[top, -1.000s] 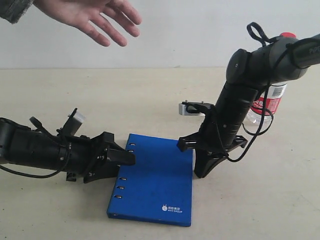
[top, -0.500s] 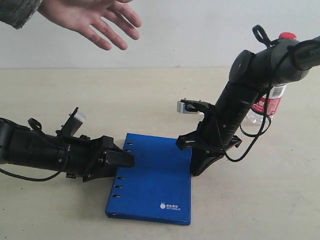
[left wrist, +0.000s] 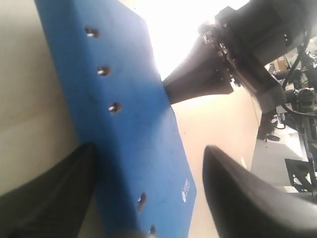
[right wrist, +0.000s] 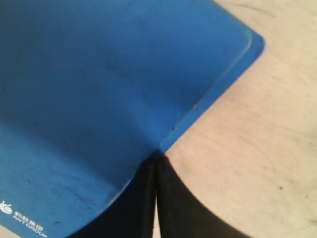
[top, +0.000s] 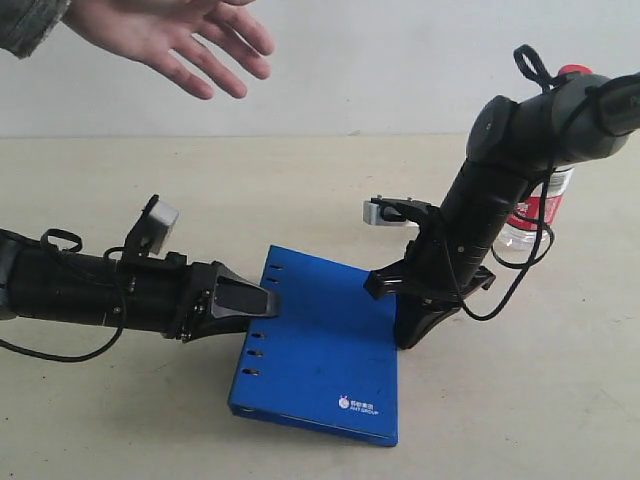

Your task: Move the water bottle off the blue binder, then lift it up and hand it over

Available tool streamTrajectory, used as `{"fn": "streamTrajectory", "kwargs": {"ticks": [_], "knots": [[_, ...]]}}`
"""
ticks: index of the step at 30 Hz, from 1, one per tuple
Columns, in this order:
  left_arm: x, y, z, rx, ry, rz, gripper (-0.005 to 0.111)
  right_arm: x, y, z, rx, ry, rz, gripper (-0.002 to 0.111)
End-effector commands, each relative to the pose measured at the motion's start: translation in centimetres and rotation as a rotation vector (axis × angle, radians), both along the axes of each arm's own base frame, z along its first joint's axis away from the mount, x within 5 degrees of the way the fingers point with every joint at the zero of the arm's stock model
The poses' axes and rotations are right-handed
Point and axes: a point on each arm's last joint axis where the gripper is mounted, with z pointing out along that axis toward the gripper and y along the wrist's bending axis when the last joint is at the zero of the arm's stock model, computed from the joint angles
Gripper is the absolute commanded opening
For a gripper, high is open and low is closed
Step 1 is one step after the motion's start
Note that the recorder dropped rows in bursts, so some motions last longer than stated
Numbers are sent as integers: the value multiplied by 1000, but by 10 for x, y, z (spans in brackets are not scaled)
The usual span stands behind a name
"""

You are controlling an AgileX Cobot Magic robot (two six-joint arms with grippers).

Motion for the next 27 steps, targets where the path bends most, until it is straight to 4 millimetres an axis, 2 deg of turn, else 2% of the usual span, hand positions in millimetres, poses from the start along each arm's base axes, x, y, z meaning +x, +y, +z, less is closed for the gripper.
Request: {"fn": "streamTrajectory", "kwargs": {"ticks": [1,2,4,8,11,15,18,22,24,27], "knots": [[-5,-17,16,-140,-61,-106,58,-2,14,-4,64,16,-52,1],[-4,-15,11,-104,-13,-71,58,-2,14,-4,66,20,-52,1],[-5,-16,14,-156,56,-59,58,-3,14,-4,66,25,-50,1],[-8,-24,16,-134,-90,-139,58,-3,14,-4,66,25,-50,1],[-9,-27,15,-151,-17,-124,58,-3,14,-3,70,28,-53,1],[-12,-34,16,-134,-93,-176,58,-3,14,-3,73,31,-45,1],[-11,-35,8,-82,35,-112,58,-4,14,-3,76,28,-34,1],[-11,-35,7,-72,44,-103,57,-1,13,2,69,-28,-25,1],[-10,-34,6,-57,45,-97,54,4,10,11,23,-82,-76,0],[-9,-33,3,-19,51,-78,39,9,2,31,-50,-192,-121,0]]}}
